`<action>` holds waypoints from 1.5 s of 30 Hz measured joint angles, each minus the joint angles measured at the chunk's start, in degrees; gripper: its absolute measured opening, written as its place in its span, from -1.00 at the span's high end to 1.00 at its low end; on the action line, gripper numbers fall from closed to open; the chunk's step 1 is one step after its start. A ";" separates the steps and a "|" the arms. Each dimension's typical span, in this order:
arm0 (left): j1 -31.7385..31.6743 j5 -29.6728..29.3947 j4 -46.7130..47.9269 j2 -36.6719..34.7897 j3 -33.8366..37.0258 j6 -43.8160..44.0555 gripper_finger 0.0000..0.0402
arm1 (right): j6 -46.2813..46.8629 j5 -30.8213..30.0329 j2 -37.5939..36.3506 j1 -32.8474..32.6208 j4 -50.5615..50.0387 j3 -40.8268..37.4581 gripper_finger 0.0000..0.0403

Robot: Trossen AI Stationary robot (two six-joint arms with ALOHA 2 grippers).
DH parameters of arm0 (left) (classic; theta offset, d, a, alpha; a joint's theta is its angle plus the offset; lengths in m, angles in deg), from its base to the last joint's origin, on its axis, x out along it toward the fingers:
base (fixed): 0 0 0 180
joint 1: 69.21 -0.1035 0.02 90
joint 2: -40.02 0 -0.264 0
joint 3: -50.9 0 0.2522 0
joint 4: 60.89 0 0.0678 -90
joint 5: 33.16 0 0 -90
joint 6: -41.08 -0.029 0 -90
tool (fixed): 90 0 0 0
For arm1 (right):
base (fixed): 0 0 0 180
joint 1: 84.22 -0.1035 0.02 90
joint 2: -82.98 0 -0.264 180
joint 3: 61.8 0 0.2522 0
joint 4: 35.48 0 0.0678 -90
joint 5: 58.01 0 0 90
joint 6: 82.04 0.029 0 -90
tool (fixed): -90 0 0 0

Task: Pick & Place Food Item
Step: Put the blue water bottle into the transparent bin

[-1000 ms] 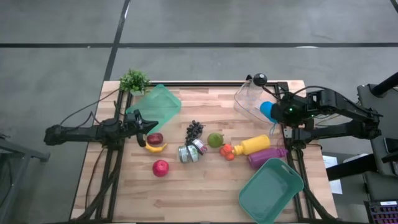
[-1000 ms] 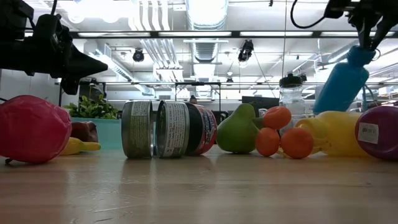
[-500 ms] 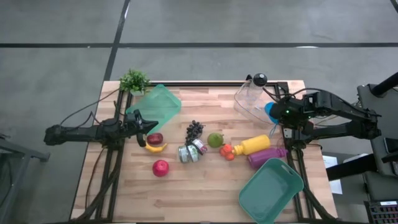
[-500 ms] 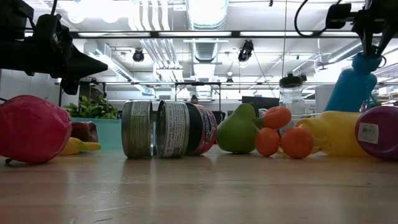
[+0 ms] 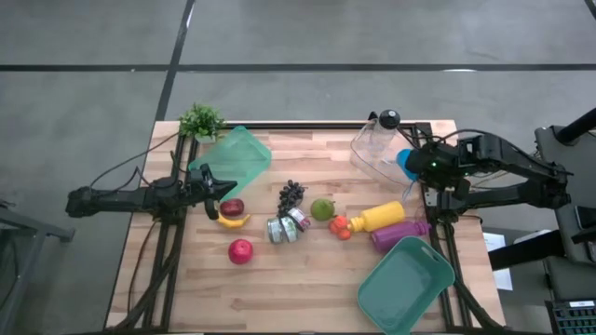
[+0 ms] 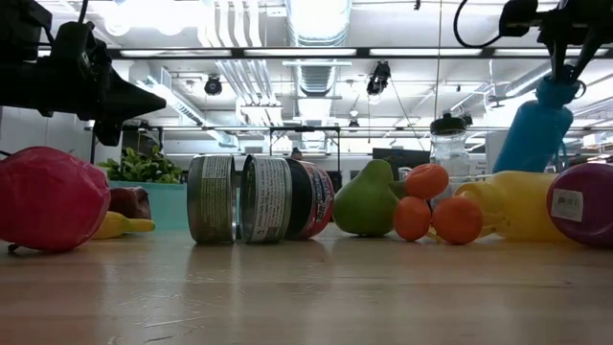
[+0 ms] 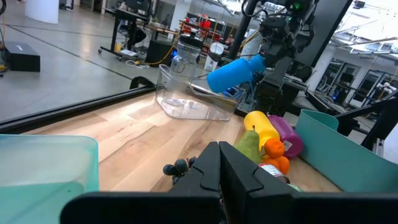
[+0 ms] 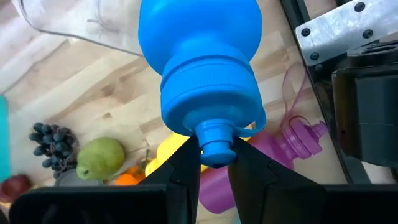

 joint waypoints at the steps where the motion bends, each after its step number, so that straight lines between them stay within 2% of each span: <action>1: 0.01 0.00 0.02 0.00 -0.01 0.00 0.99 | 0.01 0.01 0.00 0.37 -0.02 -0.06 0.67; 6: 0.00 0.00 0.02 0.00 0.00 0.00 0.99 | 0.08 -0.57 0.66 2.82 -0.02 -0.08 0.67; 10: 0.02 0.00 0.02 0.00 -0.02 0.00 0.99 | -0.19 -3.55 2.54 4.79 0.01 -0.08 0.67; 15: 0.01 0.00 0.02 0.00 -0.01 0.00 0.99 | -4.03 -4.41 4.91 8.70 0.19 -0.08 0.67; 24: 0.02 0.00 0.02 0.00 0.00 0.00 0.99 | -11.47 -2.64 8.25 13.67 1.09 1.03 0.67; 35: 0.01 -0.02 0.02 0.00 0.00 0.00 0.99 | -16.08 3.16 11.83 13.86 0.73 4.16 0.67; 45: 0.00 0.00 0.02 0.00 -0.01 0.00 0.99 | -16.81 3.38 14.03 15.11 -0.06 1.90 0.67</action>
